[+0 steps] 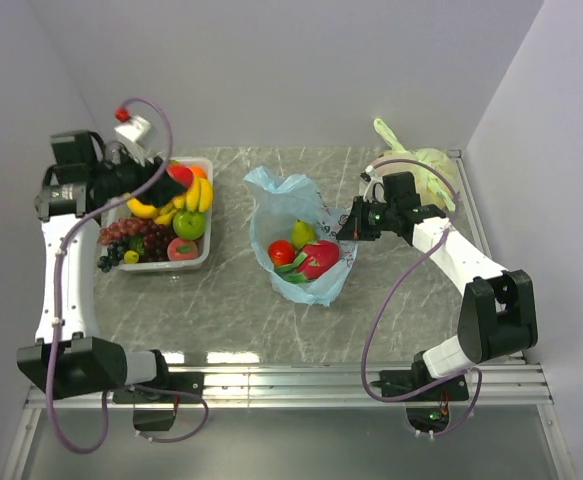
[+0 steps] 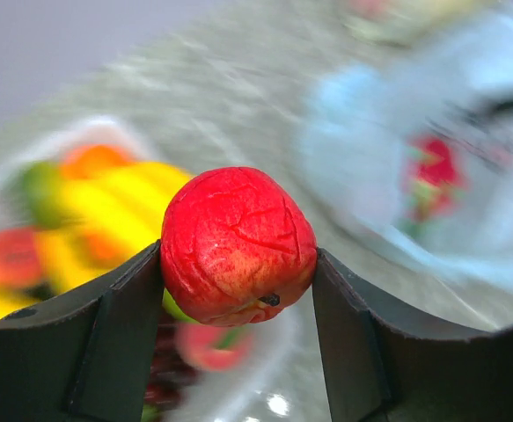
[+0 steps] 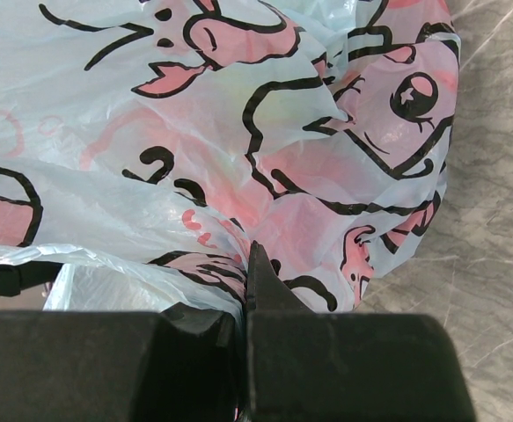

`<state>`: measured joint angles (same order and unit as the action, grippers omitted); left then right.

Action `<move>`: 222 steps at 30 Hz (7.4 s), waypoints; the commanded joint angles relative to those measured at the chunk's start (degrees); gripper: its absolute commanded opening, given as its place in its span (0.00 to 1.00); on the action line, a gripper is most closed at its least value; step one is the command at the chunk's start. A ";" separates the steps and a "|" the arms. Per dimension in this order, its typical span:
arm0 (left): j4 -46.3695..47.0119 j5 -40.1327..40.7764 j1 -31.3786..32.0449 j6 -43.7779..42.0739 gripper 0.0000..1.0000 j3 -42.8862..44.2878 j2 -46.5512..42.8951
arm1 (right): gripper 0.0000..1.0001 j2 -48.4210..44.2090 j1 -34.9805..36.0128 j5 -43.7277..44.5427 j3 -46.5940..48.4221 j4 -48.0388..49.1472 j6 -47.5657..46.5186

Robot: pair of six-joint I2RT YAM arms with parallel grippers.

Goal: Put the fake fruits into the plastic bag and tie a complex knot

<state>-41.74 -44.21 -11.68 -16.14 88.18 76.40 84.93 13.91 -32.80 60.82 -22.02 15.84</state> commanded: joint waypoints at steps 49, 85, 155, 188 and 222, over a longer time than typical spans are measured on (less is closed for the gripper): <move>3.94 6.39 11.79 12.88 0.96 -24.28 -18.83 | 0.00 2.97 -0.11 -0.51 5.72 0.93 1.21; 19.67 34.27 14.58 13.77 0.99 -27.89 5.95 | 0.00 2.09 -0.46 -0.69 5.19 0.58 0.51; 10.02 -1.13 11.79 19.93 0.92 -13.65 -11.63 | 0.00 4.99 -1.08 1.33 8.35 1.02 3.15; 0.79 13.87 -5.63 12.22 0.93 -11.53 -2.66 | 0.00 -2.67 -9.17 1.51 4.57 -8.48 -6.35; 9.30 18.10 5.71 -15.41 0.90 -26.66 13.42 | 0.00 0.50 -6.88 2.56 7.38 -8.57 -7.22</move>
<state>-36.10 -29.17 -6.55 -31.90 62.08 88.51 86.24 6.63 -30.61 65.69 -30.96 9.28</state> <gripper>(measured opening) 0.895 0.006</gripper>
